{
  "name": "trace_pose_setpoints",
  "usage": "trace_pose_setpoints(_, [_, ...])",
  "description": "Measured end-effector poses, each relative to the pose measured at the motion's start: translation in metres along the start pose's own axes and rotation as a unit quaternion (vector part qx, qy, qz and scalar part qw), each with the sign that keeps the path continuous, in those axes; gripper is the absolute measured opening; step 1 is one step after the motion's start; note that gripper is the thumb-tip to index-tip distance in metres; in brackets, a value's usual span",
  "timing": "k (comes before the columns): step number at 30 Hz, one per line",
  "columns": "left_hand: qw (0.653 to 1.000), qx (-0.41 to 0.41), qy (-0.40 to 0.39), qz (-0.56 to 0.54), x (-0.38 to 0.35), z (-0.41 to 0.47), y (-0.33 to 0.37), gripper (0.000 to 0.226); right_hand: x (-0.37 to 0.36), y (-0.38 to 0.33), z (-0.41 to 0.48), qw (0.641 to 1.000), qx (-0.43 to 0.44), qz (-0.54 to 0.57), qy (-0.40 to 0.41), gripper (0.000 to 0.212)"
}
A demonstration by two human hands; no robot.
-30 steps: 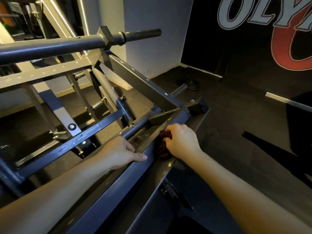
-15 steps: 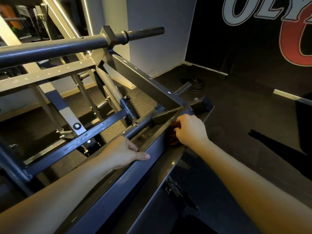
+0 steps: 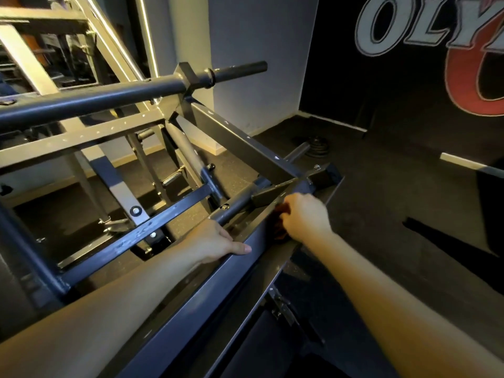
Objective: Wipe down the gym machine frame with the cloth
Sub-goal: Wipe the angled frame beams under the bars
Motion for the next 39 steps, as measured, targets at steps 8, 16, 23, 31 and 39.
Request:
trace_pose_setpoints(8, [0.989, -0.128, 0.061, 0.032, 0.032, -0.012, 0.023, 0.03, 0.036, -0.042, -0.06, 0.962, -0.103, 0.252, -0.006, 0.014])
trace_pose_setpoints(16, [0.899, -0.425, 0.049, 0.093, 0.071, -0.058, 0.061, 0.037, 0.05, -0.096, -0.086, 0.792, -0.258, 0.551, 0.052, 0.014])
trace_pose_setpoints(23, [0.881, -0.464, 0.072, 0.061, 0.079, -0.049, 0.057, 0.055, 0.058, -0.123, -0.103, 0.722, -0.268, 0.624, 0.13, 0.017])
trace_pose_setpoints(31, [0.904, -0.423, -0.003, -0.064, 0.092, -0.014, 0.065, 0.017, 0.066, -0.132, -0.095, 0.694, -0.229, 0.671, 0.13, 0.028])
trace_pose_setpoints(39, [0.968, -0.182, -0.081, -0.153, 0.078, 0.064, 0.064, 0.021, 0.048, -0.051, -0.073, 0.897, -0.3, 0.275, 0.174, 0.036])
Point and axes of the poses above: each hand's wrist, its own z-axis towards the middle knuckle, its own x-axis out of the back of the hand, y = z × x, the point moved 5 cm from there along z, towards the middle knuckle, and after that the axes turned 4 degrees about -z, right-handed, at the moved point
